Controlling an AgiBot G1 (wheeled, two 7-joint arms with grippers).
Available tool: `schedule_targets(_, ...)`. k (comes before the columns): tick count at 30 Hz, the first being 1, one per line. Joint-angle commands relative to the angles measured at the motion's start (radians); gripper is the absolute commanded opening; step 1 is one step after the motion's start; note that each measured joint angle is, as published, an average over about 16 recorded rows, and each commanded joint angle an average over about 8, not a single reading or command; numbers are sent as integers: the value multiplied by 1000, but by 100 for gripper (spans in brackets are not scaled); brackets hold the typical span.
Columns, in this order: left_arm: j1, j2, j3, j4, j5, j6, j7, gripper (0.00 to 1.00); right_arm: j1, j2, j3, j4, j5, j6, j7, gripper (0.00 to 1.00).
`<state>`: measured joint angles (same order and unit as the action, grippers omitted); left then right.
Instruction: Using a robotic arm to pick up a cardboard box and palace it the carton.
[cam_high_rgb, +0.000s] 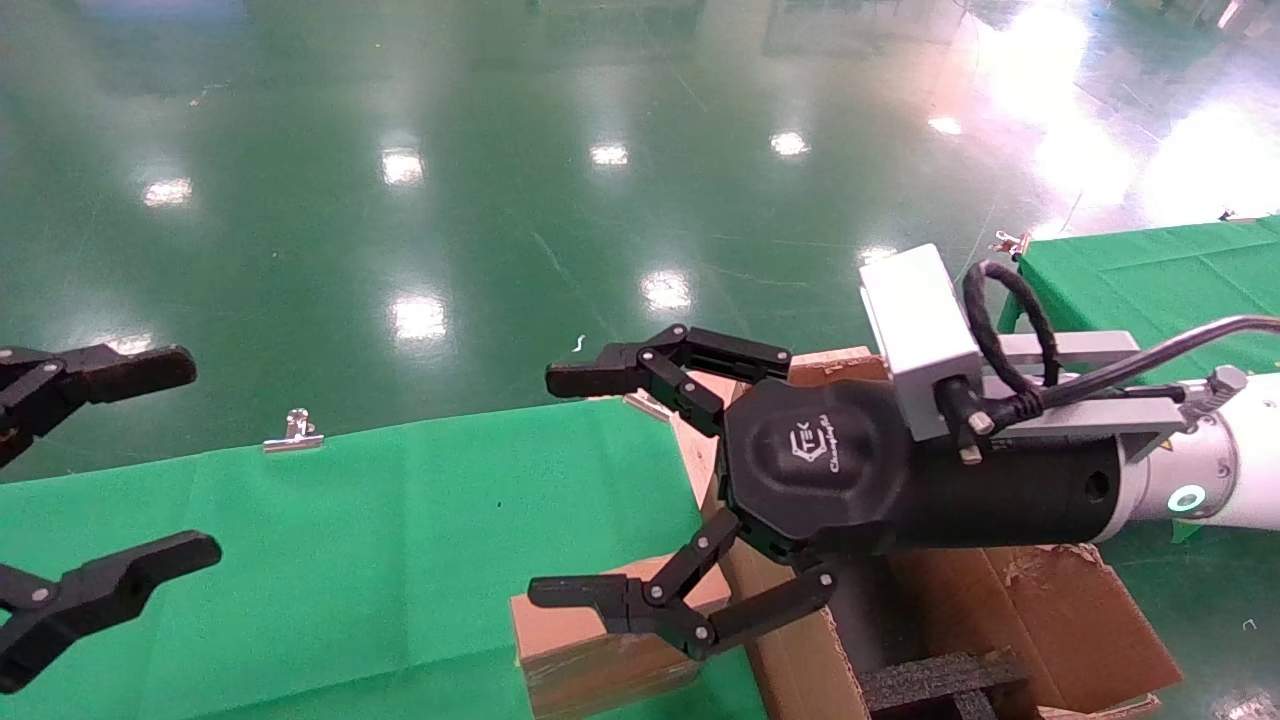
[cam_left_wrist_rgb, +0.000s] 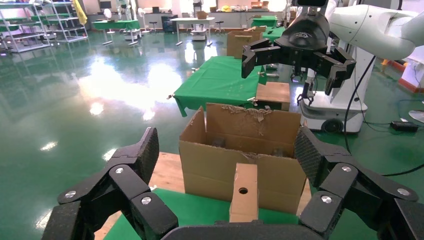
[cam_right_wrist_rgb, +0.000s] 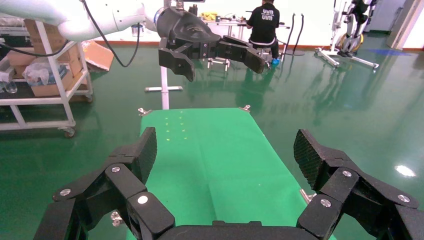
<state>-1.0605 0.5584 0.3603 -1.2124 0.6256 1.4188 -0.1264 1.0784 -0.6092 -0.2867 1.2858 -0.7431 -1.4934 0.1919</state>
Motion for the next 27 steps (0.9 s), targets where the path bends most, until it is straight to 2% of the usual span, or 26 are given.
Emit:
schedule_targets(1, 0, 0, 0, 0, 0, 0, 0, 0, -1, 0, 2, -1, 4, 0, -1, 100)
schedule_targets(6, 0, 0, 0, 0, 0, 0, 0, 0, 17, 3, -27, 7, -60, 3, 15, 100)
schedule_targets(12, 0, 0, 0, 0, 0, 0, 0, 0, 74, -13, -101, 8, -218, 5, 50, 100)
schedule_targets(20, 0, 0, 0, 0, 0, 0, 0, 0, 176, -82, -213, -25, -433, -27, 83, 100)
schedule_targets(27, 0, 0, 0, 0, 0, 0, 0, 0, 281, -154, -308, -51, -618, -57, 71, 100)
